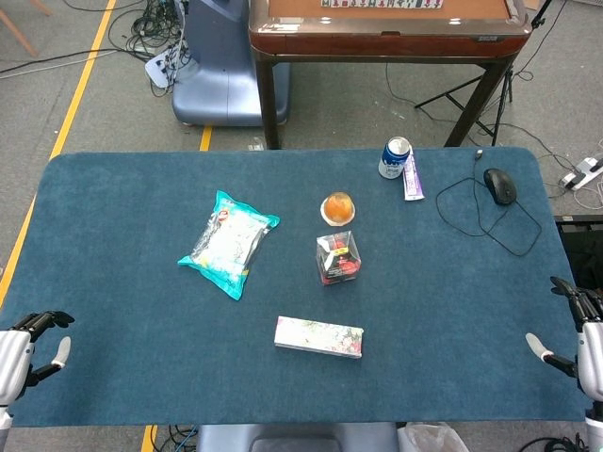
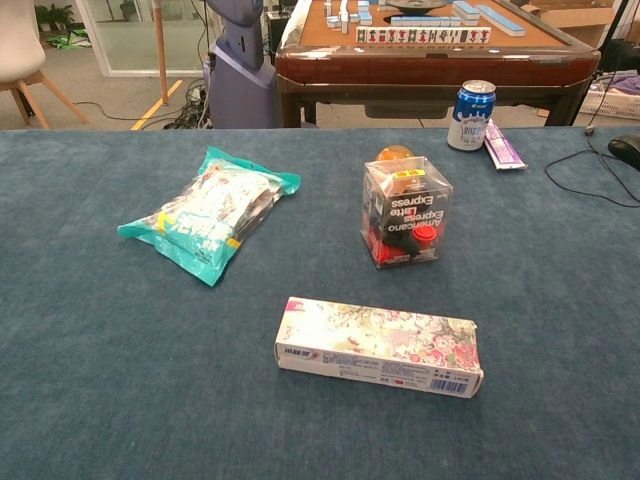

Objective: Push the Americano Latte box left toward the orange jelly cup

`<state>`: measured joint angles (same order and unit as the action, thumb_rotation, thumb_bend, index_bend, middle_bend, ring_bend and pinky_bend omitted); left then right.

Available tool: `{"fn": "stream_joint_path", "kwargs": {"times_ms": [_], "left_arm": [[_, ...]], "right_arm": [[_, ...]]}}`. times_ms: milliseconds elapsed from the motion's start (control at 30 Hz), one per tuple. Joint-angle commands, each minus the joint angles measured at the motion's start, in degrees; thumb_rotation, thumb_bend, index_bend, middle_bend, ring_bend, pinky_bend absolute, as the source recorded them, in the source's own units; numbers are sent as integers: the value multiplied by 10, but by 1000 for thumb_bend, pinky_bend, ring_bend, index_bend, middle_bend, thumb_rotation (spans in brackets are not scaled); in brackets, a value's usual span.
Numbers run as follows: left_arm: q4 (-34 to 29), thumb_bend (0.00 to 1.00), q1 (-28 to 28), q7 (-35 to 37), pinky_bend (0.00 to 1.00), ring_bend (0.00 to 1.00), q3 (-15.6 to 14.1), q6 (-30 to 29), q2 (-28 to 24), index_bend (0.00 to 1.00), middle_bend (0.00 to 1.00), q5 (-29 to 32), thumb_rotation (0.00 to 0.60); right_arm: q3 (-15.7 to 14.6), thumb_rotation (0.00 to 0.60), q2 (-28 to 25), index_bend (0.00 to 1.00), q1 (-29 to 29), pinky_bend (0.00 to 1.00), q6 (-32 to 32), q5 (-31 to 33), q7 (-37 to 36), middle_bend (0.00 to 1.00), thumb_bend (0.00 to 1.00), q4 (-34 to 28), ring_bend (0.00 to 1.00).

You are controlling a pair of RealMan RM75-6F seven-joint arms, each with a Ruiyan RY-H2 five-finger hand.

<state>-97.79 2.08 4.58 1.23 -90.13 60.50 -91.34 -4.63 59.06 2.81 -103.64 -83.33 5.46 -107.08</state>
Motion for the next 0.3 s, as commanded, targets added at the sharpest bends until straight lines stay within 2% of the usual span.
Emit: {"fn": "stream_joint_path", "kwargs": {"times_ms": [33,300], "left_arm": [[1,409,2,-1,645,405,-1,3,0,404,453,-1,600],[-4,409,5,-4,645,405,-6,14,-7,404,453,1,600]], "right_arm": [[10,600,-6,191,-9,386,5,-7,-13,313,0,6,231],[23,600,-11,192,-7,386,49,-6,-30,313,0,8,231]]}}
